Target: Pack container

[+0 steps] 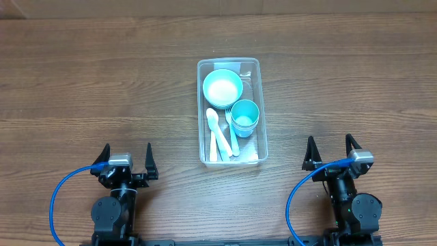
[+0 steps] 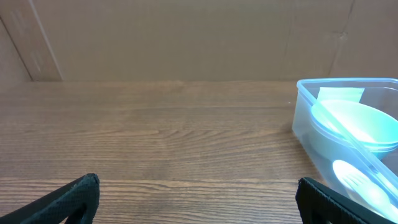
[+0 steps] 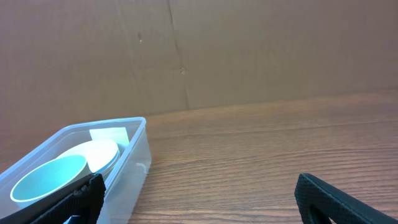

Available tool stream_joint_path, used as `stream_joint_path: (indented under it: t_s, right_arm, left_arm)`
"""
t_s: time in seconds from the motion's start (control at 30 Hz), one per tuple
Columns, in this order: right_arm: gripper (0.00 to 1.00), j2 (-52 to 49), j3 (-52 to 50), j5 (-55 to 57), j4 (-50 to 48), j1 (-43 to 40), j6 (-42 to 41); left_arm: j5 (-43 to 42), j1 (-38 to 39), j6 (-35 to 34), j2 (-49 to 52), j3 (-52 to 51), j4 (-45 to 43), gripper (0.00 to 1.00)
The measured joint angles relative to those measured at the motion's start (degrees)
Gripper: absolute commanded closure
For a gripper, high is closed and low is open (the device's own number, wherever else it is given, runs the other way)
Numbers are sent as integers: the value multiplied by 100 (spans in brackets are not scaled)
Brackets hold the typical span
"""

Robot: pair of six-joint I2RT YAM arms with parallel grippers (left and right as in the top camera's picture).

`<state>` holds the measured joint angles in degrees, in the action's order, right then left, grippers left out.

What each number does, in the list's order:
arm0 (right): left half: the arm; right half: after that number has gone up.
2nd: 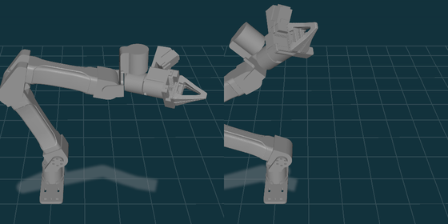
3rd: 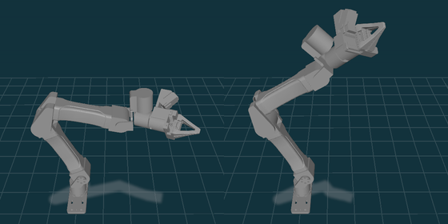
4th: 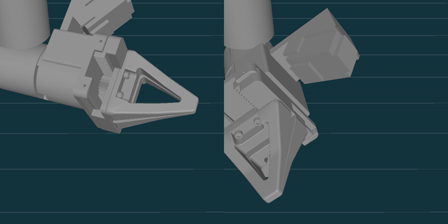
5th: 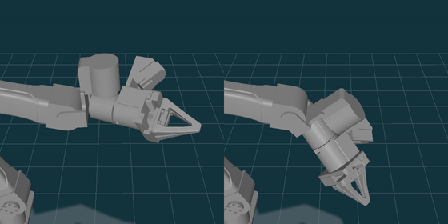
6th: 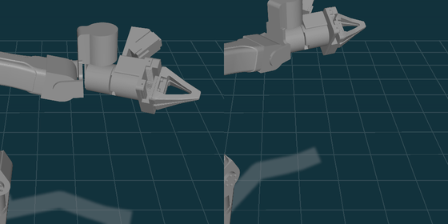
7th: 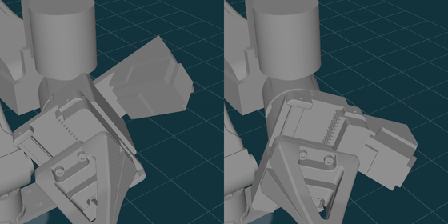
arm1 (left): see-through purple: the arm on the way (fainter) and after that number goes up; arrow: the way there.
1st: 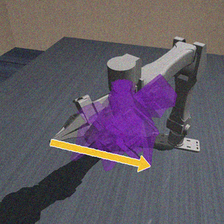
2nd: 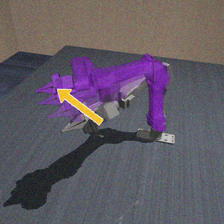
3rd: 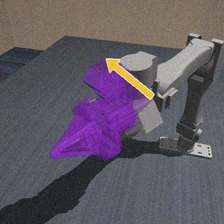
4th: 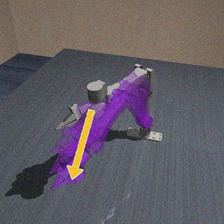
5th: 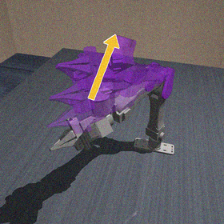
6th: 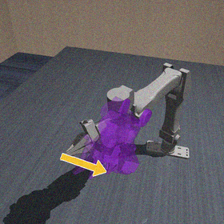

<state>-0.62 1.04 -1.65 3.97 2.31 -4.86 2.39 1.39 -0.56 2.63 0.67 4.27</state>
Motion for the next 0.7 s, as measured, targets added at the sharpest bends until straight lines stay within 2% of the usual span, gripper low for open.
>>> stream_joint_path:
  t_s: [0.7]
  right_arm:
    - [0, 0, 0, 0, 101, 0, 4]
  left_arm:
    - [0, 0, -57, 0, 0, -2, 0]
